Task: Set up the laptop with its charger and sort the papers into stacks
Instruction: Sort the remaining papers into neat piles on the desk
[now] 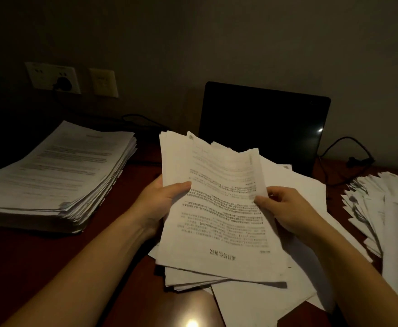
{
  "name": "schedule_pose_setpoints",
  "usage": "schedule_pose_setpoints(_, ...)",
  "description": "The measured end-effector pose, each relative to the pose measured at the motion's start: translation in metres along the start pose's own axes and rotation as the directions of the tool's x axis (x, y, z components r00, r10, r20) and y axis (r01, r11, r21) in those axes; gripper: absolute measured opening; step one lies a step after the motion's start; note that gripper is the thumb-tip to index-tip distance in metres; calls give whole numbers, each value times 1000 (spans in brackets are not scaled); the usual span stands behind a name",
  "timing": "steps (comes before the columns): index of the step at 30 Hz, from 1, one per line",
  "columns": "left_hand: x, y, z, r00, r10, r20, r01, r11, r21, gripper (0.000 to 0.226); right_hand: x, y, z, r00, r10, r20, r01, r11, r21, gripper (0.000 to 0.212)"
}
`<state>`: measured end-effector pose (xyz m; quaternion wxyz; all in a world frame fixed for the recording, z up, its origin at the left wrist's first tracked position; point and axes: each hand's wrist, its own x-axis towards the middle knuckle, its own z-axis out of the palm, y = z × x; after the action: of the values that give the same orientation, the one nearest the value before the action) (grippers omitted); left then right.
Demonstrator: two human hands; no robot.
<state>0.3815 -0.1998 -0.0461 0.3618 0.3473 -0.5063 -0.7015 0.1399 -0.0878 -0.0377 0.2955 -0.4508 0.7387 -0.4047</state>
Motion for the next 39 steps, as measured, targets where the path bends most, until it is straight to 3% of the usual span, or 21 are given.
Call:
schedule_pose_setpoints(4,0,1,-1,993,-105,59,108,993,-39,35,0,-9,4,997,-68,20,69,997,-30,14)
schedule_pose_setpoints(6,-1,3,1,993,-97,65,100,994,-50,37,1,-11,8,991,-129,-40,127,990,-53,14)
schedule_pose_setpoints(8,-5,6,3,996,-50,76,55,997,-53,36,5,-11,11,984,-135,-112,141,989,45,17)
schedule_pose_setpoints(10,-9,12,4,995,7,97,-4,1000,-24,32,5,-13,10,985,-131,-110,148,975,163,36)
schedule_pose_setpoints(12,-12,18,4,992,69,110,-70,998,2,30,4,-17,7,991,-132,-9,127,931,342,56)
schedule_pose_setpoints(14,-17,24,6,984,151,98,-155,987,37,29,-4,-25,4,977,-184,105,114,874,472,48)
schedule_pose_setpoints(15,-18,26,8,977,200,73,-205,977,66,29,-8,-30,3,972,-218,89,151,868,473,39)
schedule_pose_setpoints(18,-21,34,15,926,371,-68,-361,924,127,27,-16,-45,-2,944,-301,-136,330,853,404,22)
schedule_pose_setpoints(22,-26,54,31,783,602,-156,-565,793,229,16,-20,-67,-7,855,-429,-291,513,777,365,19)
schedule_pose_setpoints(25,-26,60,40,734,662,-150,-625,745,233,18,-19,-72,-5,799,-472,-374,591,730,343,23)
schedule_pose_setpoints(31,-26,5,38,822,558,-113,-496,799,340,4,-14,-27,29,852,-359,-380,472,841,265,38)
schedule_pose_setpoints(37,-23,-2,30,850,511,-128,-452,833,320,8,-10,-26,32,896,-262,-359,374,880,293,14)
schedule_pose_setpoints(39,-23,-4,25,854,506,-122,-445,830,336,12,-11,-34,34,903,-230,-363,356,874,330,15)
